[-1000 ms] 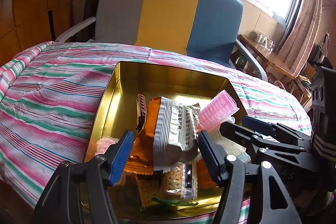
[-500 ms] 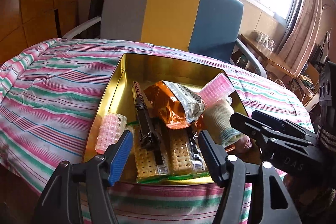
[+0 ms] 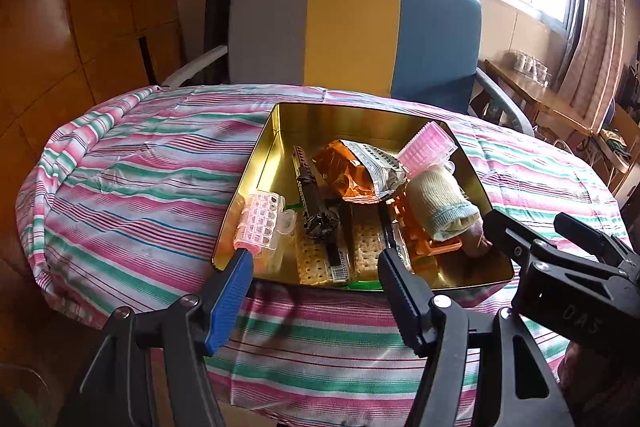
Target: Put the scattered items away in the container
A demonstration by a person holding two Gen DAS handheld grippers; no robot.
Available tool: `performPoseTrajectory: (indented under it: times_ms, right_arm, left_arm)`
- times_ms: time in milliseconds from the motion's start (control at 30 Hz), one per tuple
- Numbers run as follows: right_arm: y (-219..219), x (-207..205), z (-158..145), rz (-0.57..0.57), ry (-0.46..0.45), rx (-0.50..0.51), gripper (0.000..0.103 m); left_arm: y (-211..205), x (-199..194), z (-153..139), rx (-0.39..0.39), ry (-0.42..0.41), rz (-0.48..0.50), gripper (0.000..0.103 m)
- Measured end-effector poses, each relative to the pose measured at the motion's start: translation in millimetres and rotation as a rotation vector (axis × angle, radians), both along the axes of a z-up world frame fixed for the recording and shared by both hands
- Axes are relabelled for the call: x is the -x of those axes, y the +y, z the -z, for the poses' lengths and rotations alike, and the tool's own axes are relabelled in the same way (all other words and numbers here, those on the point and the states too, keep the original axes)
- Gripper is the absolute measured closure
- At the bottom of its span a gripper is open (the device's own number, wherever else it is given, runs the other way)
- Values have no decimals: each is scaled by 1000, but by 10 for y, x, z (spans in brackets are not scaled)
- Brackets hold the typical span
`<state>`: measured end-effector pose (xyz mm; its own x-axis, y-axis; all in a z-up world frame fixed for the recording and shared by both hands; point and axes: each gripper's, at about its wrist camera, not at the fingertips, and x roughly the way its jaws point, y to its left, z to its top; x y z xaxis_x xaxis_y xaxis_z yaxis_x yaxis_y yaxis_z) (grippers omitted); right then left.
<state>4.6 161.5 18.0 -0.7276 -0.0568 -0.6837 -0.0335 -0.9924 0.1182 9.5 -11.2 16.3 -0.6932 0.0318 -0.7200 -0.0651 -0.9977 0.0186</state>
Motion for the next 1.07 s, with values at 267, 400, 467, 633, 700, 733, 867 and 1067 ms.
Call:
performPoseTrajectory:
  times_ms: [267,400,467,633,700,733,867,1067]
  right_arm:
    - [-137,-97,7,-20,14,-55,0]
    - [-209,-118,23,-37,16,-71,0]
    - [-246,-126,23,-46,20,-81,0]
    - [-321,-133,19,-66,30,-100,0]
    - [-337,-125,27,-67,28,-106,0]
    - [-344,-122,32,-67,27,-109,0]
    - [-363,-112,43,-60,22,-115,0]
    - [-365,-96,50,-42,20,-124,0]
  left_arm:
    - [-80,-112,45,46,-6,-54,46]
    - [-114,-90,82,37,-26,-73,49]
    - [-124,-72,103,34,-36,-79,49]
    - [-161,-26,159,20,-66,-94,50]
    - [-178,-11,181,20,-72,-99,50]
    - [-186,-4,192,21,-74,-100,50]
    - [-236,12,222,2,-72,-106,59]
    - [-260,-3,164,2,-36,-95,59]
